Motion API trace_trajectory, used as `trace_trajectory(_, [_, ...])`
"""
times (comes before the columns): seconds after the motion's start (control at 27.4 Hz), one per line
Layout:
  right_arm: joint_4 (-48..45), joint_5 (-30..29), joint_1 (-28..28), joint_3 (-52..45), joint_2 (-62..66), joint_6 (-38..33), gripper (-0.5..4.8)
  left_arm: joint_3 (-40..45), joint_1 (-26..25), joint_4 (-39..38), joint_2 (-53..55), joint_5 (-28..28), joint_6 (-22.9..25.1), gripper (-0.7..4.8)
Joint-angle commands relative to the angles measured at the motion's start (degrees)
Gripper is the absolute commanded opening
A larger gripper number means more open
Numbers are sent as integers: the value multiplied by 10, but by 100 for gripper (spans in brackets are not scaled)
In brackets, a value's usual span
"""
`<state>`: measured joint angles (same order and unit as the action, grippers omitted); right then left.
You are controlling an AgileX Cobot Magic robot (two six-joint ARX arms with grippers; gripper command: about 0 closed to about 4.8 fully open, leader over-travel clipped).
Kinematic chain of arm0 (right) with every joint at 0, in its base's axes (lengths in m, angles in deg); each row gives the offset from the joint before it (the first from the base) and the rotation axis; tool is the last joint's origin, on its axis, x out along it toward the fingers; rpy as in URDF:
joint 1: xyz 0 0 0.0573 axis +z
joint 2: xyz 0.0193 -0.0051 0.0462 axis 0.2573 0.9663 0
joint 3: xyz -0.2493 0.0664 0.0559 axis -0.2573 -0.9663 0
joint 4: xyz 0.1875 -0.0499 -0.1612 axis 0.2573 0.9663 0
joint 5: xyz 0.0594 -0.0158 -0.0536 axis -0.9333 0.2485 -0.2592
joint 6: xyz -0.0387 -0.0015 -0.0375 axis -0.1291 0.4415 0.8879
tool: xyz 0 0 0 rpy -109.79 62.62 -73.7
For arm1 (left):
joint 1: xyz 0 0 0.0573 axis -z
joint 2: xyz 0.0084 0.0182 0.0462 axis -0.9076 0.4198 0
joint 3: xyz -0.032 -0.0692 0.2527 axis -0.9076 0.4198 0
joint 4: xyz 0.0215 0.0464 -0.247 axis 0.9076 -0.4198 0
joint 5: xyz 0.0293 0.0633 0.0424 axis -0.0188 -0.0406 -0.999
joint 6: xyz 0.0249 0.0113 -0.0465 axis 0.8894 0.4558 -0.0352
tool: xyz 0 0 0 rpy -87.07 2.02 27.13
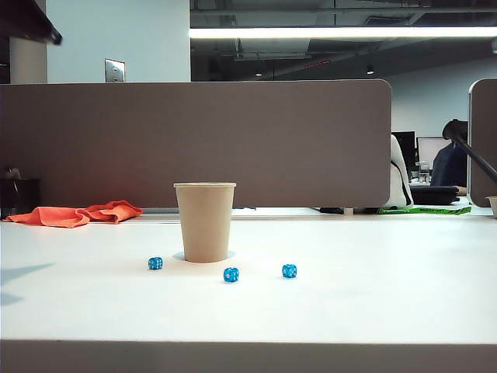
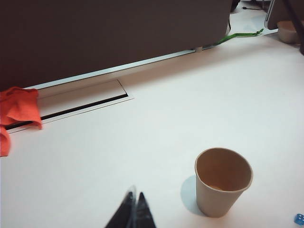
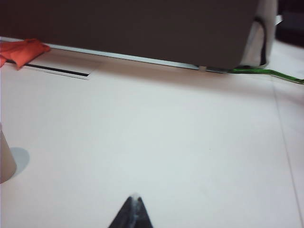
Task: Pick up the dice with a different color and drop it into the paper cup.
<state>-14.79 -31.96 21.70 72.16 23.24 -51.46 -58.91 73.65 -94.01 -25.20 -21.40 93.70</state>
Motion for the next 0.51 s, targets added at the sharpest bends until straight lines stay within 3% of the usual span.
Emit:
trace_trajectory(0.04, [-5,-3,-11,-34,-60,2,-1,-2,0,-38,-42,-2,-3,-6])
trace_trajectory(0.29, [0,3,-12,-110,-193,-26,-1,-2,0,-103,-126,-26,-12,-6])
trace_trajectory(0.51, [16,57,-12,-167,-314,-40,-1,-2,0,-166,-213,-64,-16,-6])
